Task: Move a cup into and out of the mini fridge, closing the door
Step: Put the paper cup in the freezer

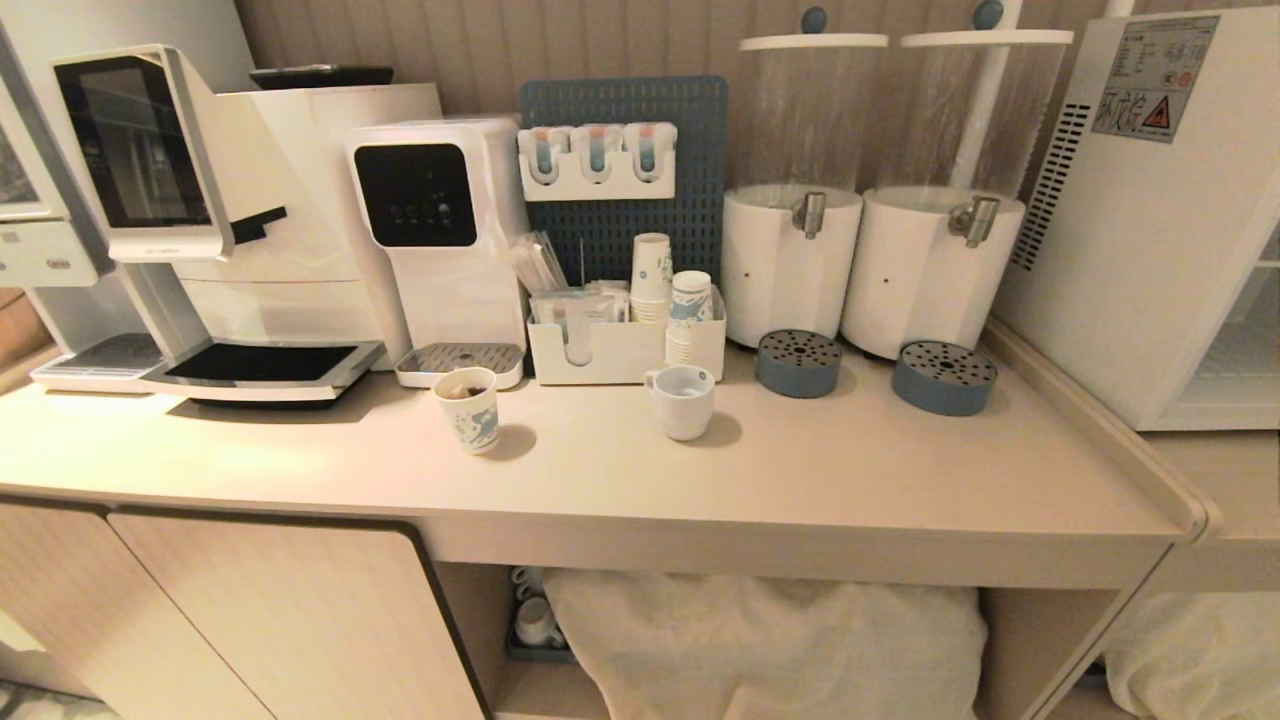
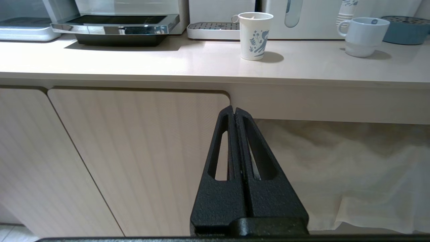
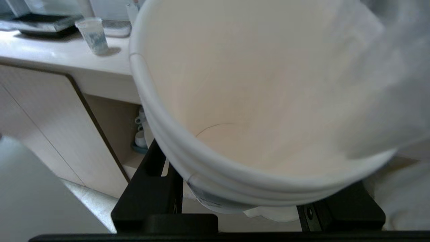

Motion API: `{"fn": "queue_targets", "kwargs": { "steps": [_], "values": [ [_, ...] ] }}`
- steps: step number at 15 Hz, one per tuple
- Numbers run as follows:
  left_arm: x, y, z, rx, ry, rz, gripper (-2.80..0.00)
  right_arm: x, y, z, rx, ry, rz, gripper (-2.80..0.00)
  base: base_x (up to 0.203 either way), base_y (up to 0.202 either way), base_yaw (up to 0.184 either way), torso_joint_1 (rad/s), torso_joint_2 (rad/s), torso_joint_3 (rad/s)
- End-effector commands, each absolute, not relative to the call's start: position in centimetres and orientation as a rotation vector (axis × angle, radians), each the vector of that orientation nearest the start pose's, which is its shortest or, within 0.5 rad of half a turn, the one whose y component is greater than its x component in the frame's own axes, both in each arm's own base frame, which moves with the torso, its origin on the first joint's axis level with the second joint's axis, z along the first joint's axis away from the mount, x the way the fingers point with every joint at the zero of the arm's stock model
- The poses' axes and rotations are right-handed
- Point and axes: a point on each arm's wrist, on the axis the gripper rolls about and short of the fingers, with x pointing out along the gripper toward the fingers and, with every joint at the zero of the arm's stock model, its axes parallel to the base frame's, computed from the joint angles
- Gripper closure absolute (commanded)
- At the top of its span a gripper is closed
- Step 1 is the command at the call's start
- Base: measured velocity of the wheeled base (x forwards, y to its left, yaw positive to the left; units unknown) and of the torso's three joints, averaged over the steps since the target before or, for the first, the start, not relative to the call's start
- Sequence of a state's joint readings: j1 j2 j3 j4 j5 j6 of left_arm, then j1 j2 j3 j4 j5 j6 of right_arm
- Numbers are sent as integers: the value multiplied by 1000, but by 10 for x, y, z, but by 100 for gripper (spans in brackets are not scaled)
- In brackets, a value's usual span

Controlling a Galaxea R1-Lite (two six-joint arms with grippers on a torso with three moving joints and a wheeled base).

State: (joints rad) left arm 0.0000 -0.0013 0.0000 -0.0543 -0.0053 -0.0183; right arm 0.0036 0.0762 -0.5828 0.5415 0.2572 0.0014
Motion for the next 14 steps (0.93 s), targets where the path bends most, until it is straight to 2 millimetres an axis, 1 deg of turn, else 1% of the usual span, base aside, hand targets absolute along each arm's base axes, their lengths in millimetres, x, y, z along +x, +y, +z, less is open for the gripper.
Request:
{"fn": "queue_targets", "kwargs": {
  "steps": [1,5,8,12,14],
  "values": [
    [-22,0,76,-18,-36,-6,0,-92,5,152,14,53,252,0,0,0,0,0,0,0],
    [-22,0,76,-18,-37,-6,0,-88,4,148,32,71,185,0,0,0,0,0,0,0],
    [-22,0,76,-18,-37,-6,0,-84,2,144,36,72,83,0,0,0,0,0,0,0],
    [-22,0,76,-18,-38,-5,0,-59,1,123,47,69,51,0,0,0,0,0,0,0],
    [-22,0,76,-18,-37,-6,0,-42,2,106,8,31,81,0,0,0,0,0,0,0]
  ]
}}
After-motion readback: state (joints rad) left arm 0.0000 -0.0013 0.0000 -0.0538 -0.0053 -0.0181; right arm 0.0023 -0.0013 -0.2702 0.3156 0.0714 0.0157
